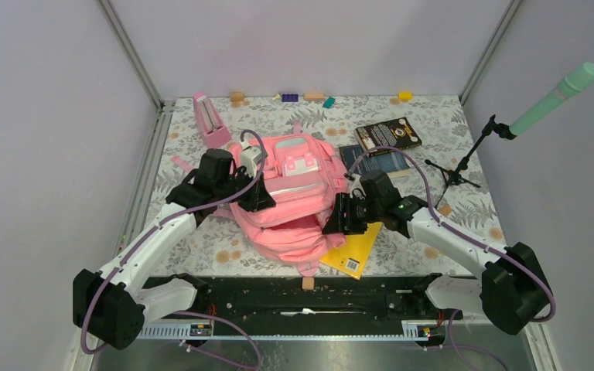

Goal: Pack the student bag
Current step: Place the stationery in the student bag.

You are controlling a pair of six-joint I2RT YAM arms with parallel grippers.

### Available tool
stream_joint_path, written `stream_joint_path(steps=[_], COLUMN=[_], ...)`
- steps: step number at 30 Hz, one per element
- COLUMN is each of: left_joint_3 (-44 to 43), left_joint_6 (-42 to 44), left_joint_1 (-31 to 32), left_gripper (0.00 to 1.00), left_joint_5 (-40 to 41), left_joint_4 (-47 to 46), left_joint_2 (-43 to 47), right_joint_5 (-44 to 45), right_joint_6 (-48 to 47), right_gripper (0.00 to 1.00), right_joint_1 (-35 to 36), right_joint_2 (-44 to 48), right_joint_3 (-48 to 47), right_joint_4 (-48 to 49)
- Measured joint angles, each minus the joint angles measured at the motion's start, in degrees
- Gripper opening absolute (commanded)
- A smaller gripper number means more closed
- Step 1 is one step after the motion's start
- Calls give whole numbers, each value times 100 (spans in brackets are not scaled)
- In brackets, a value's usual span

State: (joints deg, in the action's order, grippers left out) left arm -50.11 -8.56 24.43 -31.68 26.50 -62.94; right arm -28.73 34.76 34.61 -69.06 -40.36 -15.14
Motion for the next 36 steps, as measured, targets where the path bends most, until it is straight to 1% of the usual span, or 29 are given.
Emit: stream_joint_path(steps=[9, 17, 21, 23, 27, 29, 36], left_joint_3=[0, 0, 0, 0, 0, 0, 0], left_joint_6=[46, 101, 105, 107, 107, 107, 107], left_joint_1=[-13, -50, -55, -55, -57, -57, -61], left_gripper=[0, 0, 0, 0, 0, 0, 0], left_joint_5=[92, 245, 280, 291, 319, 326, 326], left_joint_4=[-7, -7, 2, 28, 72, 85, 83], left_joint_2=[0, 0, 0, 0, 0, 0, 0], right_joint_5=[920, 1611, 1818, 1888, 2055, 2129, 2212], right_joint_6=[151, 131, 55, -11, -173, -249, -396], right_gripper=[0, 0, 17, 22, 41, 47, 59], right_joint_1=[293, 424, 503, 557, 673, 721, 785], right_joint_2=[-531, -940, -1235, -1351, -1434, -1434, -1434], right_joint_3=[-251, -719, -822, -820, -767, -704, -625], right_joint_4=[540, 693, 907, 1078, 1408, 1582, 1875])
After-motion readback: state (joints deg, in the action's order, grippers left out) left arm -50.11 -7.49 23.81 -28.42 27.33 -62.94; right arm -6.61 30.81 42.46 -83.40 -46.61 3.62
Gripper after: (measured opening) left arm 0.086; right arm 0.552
